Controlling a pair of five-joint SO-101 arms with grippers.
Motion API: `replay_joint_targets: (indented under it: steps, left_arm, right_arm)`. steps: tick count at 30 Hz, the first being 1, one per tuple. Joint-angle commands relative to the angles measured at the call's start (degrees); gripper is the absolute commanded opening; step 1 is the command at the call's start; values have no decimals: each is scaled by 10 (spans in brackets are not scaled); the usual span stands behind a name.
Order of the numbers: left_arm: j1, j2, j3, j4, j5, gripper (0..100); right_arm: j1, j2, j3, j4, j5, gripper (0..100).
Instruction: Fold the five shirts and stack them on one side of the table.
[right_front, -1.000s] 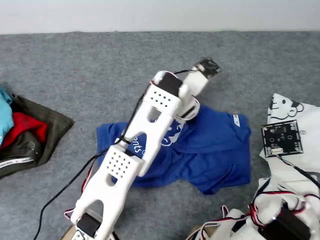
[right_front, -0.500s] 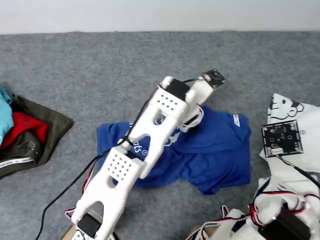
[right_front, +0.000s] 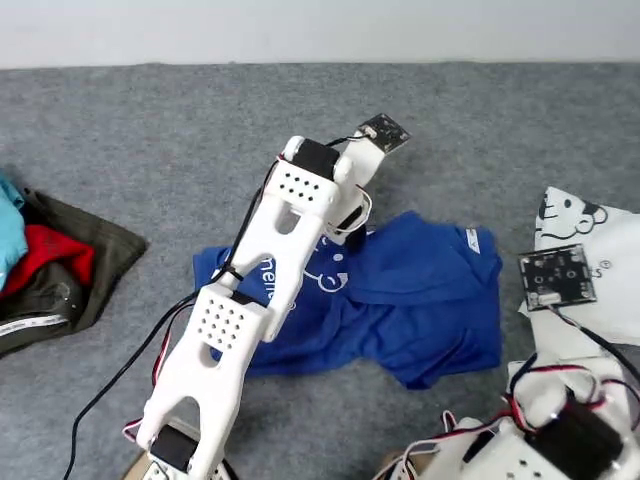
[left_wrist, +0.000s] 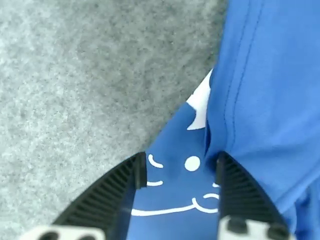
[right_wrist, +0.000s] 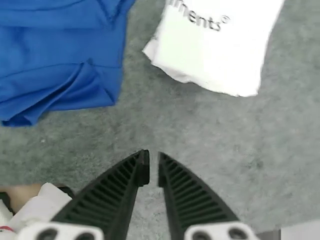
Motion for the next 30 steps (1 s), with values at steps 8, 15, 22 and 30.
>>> replay_joint_targets:
  steps: [8,15,22,30]
  left_arm:
    - [-8,-152,0,16,75,227]
    - [-55,-256,110,16,78,227]
    - [-77,-392,291,16,75,227]
    - [-134,-451,367,15,55,227]
  right_arm:
    - [-128,219,-60,-3,-107,102]
    - [-247,368,-115,-54,-191,104]
    - [-296,498,-119,-143,-225,105]
    - [-365,587,-119,-218,-222,151]
